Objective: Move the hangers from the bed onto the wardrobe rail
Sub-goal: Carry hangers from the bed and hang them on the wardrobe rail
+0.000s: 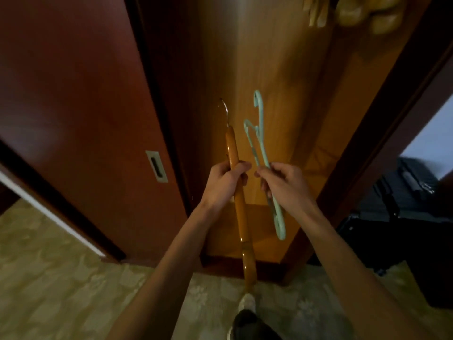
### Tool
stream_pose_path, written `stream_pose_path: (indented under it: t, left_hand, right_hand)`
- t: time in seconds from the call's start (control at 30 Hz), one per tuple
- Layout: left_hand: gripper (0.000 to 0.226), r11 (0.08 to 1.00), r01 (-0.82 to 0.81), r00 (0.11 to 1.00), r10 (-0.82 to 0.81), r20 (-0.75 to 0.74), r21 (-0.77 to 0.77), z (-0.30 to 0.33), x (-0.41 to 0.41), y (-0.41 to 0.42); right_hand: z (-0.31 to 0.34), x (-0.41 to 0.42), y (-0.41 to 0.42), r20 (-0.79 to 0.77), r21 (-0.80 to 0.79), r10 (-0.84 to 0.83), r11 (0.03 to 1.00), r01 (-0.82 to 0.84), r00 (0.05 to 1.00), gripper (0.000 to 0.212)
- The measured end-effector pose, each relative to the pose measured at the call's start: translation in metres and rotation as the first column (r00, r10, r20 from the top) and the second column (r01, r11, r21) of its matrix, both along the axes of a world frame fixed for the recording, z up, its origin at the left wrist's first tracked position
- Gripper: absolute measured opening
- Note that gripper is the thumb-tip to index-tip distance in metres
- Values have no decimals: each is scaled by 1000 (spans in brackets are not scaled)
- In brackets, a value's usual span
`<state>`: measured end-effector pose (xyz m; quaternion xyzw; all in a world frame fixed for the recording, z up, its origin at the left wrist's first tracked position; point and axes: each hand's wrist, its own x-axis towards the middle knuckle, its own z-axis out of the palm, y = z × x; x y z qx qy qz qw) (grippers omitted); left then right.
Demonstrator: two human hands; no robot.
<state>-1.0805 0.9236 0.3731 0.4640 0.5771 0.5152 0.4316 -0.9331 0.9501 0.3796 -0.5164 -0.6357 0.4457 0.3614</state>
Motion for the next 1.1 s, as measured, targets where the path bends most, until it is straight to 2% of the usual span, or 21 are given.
stream_pose_path:
  t: [0.17, 0.33, 0.47, 0.6, 0.77, 0.93, 1.0, 1.1]
  left_hand:
    - [27, 996, 9, 1000, -8, -12, 85, 62, -21, 94]
    - [28, 986, 2, 1000, 2, -23, 167, 123, -38, 171]
    - [31, 968, -1, 1000, 0, 6, 252, 168, -48, 212]
    - [30, 943, 22, 999, -35, 31, 331, 203, -63, 237]
    - [38, 930, 9, 999, -26, 43, 367, 214, -91, 256]
    - [35, 957, 7, 999, -21, 48, 289, 211, -108, 273]
    - [39, 966, 19, 996, -40, 77, 258, 214, -113, 282]
    - [31, 971, 34, 989, -66, 131, 235, 224, -116, 296]
  right_hand:
    - [52, -27, 94, 8, 112, -60, 992, 58, 998, 24]
    - [109, -41, 165, -44, 201, -50, 978, 58, 998, 22]
    - [151, -49, 201, -115, 295, -58, 951, 90, 992, 22]
    - [177, -63, 218, -103, 381, -62, 920, 97, 993, 27]
    - [174, -76, 229, -146, 334, -49, 938, 96, 988, 26]
    - [158, -104, 241, -133, 201, -62, 976, 88, 989, 22]
    - [160, -119, 250, -131, 209, -84, 972, 110, 988, 23]
    - [178, -136, 266, -137, 276, -138, 946, 172, 981, 25]
